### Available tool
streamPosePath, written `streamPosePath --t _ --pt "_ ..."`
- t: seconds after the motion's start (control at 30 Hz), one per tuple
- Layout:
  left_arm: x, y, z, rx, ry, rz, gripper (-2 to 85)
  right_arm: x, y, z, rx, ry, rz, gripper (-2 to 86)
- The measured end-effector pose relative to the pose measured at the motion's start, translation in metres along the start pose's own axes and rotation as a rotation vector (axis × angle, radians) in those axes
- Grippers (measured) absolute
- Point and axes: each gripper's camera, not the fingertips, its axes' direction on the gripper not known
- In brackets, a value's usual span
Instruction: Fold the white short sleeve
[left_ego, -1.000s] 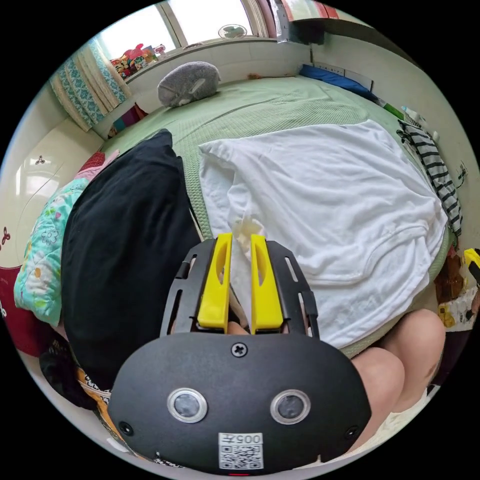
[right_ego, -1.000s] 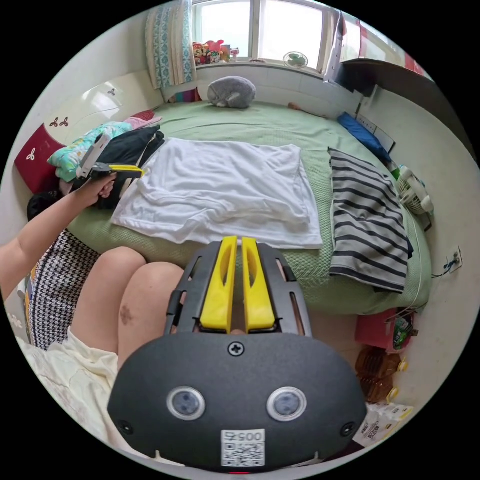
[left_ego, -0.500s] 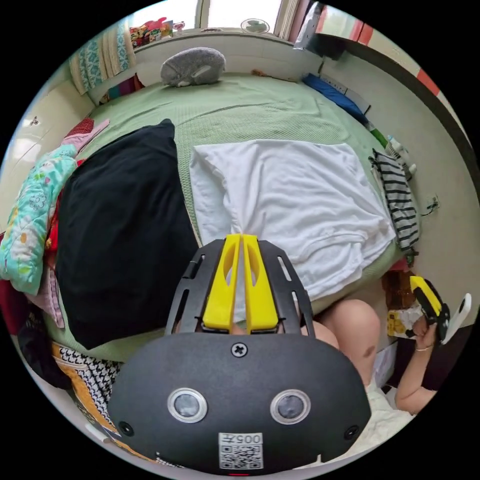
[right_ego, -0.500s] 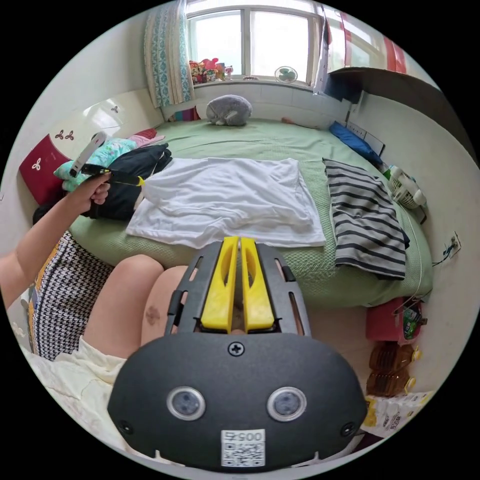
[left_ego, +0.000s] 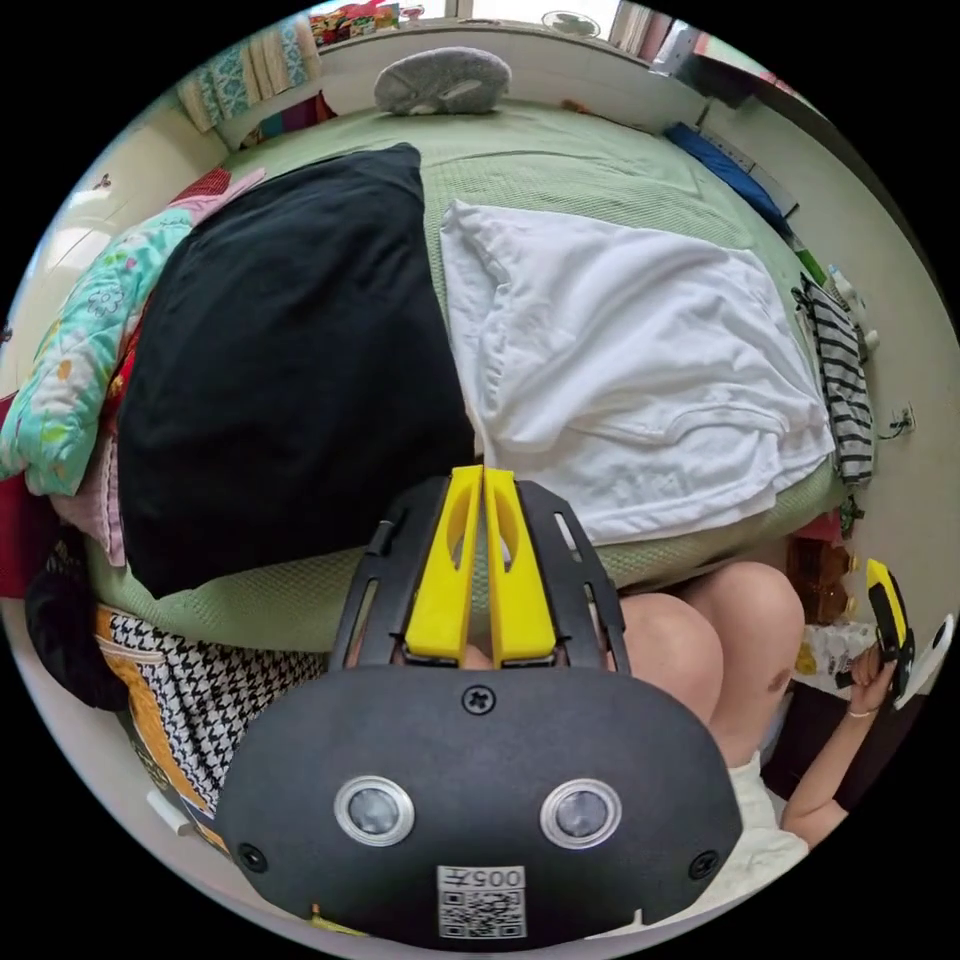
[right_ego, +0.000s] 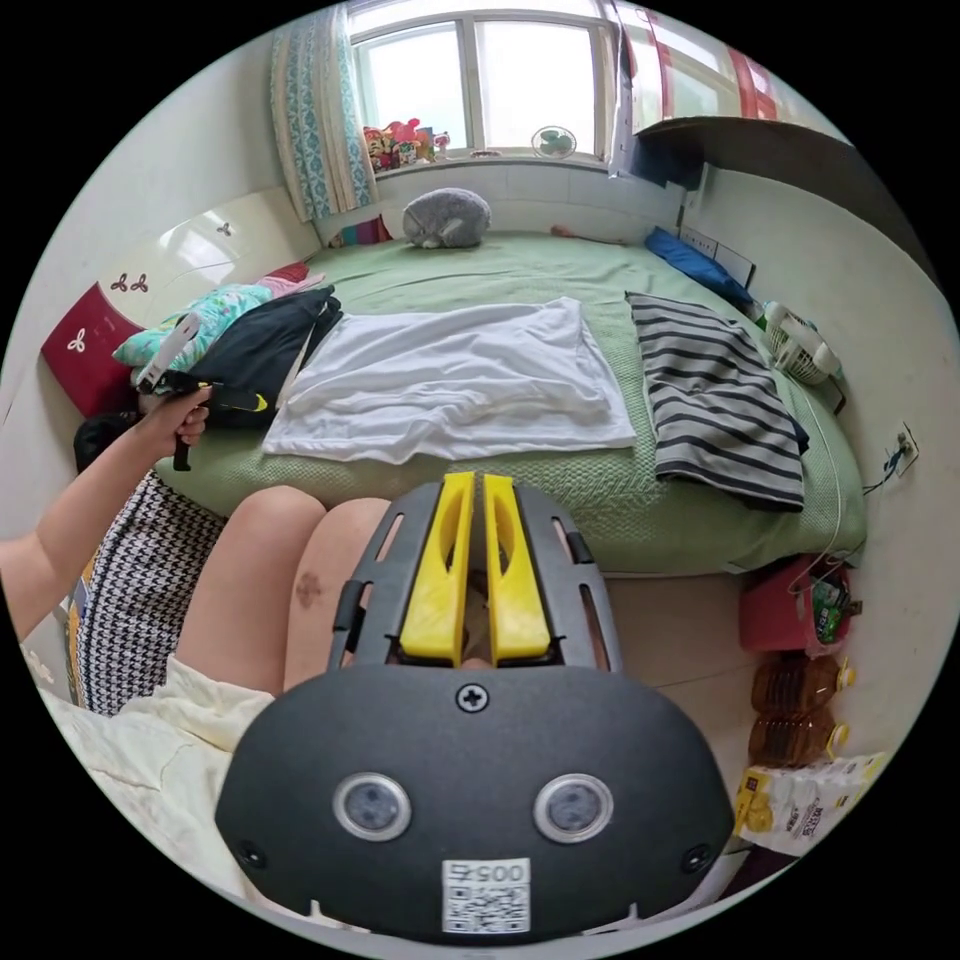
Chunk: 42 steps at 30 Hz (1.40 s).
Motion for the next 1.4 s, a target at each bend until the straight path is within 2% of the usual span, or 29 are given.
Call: streamPosePath --t 0.27,0.43,0.73,0.9,1.0,1.4 --pt "0.065 0.010 0.006 0.098 0.033 0.242 10.6 -0.015 -0.038 0.060 -0.069 0.041 -0.112 7.3" --pt "0.097 -0.002 0.015 0.111 0.042 0.322 11.5 -0.037 -0.078 0.092 -0.078 0.036 -0.236 8.5" --pt "0.134 -0.021 0.044 0.097 0.015 0.402 11.3 -0.054 -0.115 0.187 -0.237 0.067 -0.362 7.2" --pt "0.131 -0.017 0.038 0.118 0.099 0.340 6.6 -0.030 -0.120 0.179 -0.193 -0.032 -0.209 -0.5" --pt "0.134 -0.013 0.034 0.121 0.103 0.362 6.1 -0.016 -0.118 0.170 -0.176 -0.093 -0.163 -1.4" --pt "0.144 0.022 0.007 0.157 0.148 0.363 6.1 -0.017 -0.098 0.130 -0.134 0.002 -0.199 -1.0"
